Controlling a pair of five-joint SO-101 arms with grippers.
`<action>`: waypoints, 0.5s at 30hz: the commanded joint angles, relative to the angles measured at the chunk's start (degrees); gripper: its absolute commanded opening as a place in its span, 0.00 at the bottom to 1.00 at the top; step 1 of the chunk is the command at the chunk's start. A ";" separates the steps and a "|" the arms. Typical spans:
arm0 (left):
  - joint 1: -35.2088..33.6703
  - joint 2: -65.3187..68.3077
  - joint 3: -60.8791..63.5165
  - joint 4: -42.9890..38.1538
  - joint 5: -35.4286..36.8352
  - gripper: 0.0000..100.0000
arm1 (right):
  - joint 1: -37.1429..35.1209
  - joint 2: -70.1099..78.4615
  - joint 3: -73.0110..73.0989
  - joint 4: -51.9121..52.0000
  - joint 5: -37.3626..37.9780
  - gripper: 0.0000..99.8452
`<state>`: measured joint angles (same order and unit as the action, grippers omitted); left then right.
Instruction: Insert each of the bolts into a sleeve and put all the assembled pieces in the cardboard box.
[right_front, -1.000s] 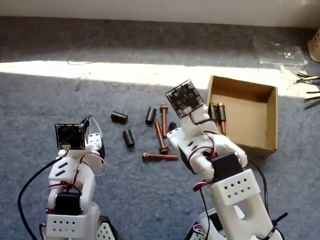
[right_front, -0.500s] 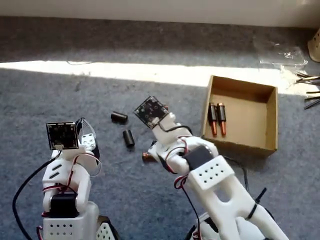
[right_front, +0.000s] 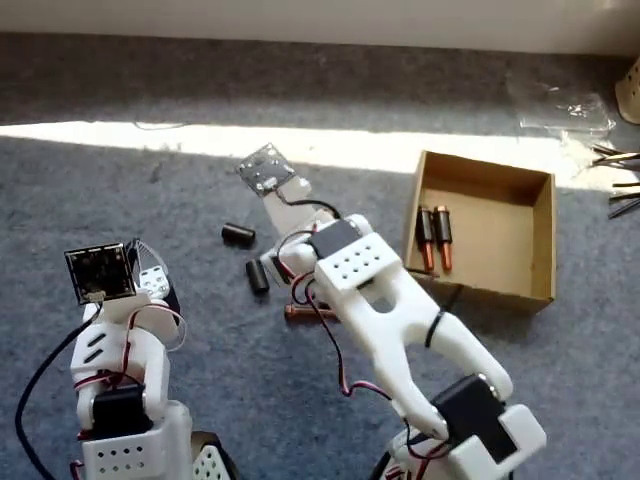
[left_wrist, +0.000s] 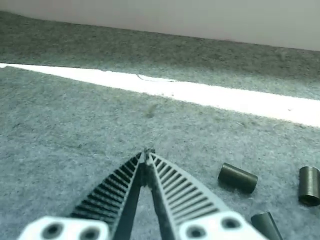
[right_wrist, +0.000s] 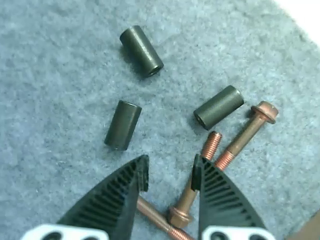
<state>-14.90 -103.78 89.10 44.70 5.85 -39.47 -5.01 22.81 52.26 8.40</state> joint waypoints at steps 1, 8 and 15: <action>-1.71 -0.92 -3.12 -0.09 -0.18 0.00 | -0.66 6.73 -11.65 4.79 -0.70 0.13; -1.71 -0.92 -2.86 -0.09 -0.35 0.00 | -3.65 22.46 -31.43 17.27 -0.97 0.13; -1.71 -0.92 -2.68 -0.09 -0.44 0.00 | -4.35 34.33 -50.42 25.54 -10.20 0.13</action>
<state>-15.78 -103.78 89.10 44.70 5.85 -43.34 27.69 -18.77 74.95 1.27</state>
